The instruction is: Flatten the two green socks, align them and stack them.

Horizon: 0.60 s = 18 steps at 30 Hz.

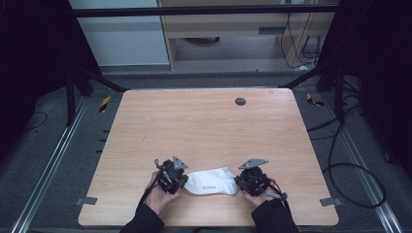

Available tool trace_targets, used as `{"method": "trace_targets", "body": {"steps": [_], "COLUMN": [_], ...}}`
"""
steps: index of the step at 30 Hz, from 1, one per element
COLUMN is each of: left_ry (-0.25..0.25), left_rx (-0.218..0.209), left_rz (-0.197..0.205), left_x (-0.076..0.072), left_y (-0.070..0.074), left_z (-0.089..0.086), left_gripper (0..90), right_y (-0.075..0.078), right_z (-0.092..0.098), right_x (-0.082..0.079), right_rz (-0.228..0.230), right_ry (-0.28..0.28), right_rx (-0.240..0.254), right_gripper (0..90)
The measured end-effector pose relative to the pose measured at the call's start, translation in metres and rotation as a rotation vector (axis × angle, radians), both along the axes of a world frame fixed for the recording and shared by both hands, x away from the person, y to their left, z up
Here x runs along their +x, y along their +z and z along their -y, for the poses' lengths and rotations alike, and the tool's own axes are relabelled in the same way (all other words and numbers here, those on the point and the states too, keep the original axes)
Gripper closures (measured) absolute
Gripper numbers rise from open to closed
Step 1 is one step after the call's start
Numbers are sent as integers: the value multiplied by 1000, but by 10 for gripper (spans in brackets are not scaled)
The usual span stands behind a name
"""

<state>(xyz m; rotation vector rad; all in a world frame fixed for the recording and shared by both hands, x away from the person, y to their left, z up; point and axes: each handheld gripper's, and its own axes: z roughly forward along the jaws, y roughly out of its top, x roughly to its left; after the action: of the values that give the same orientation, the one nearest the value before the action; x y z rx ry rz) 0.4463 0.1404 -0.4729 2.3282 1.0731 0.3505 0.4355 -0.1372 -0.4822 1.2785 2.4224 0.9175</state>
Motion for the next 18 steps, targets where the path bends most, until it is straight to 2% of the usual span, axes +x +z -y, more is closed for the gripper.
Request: {"method": "trace_targets", "body": {"steps": [2,7,9,12,15,16,18], "left_ry": [5,17,14,3,-10,-18,-26], "left_rx": [-8,-46,-59,-71,-64,-50,-43], "left_rz": [2,65,78,90,81,75,65], "left_x": [0,-4,-6,-9,-9,-9,-8], "left_y": [0,14,18,20,16,12,8], "left_z": [-1,-7,-9,-8,-6,-4,-2], "left_gripper": [849,741,741,779,823,836,847], "right_y": [0,12,15,15,14,11,7], "right_z": [0,4,4,0,-6,-14,-19], "right_x": [0,-4,-4,-3,0,3,6], "right_rz": [2,84,118,143,147,135,124], "right_ry": [0,-1,5,20,36,53,66], "right_rx": [-4,42,63,84,102,122,122], "right_gripper": [816,772,785,824,856,887,896]}}
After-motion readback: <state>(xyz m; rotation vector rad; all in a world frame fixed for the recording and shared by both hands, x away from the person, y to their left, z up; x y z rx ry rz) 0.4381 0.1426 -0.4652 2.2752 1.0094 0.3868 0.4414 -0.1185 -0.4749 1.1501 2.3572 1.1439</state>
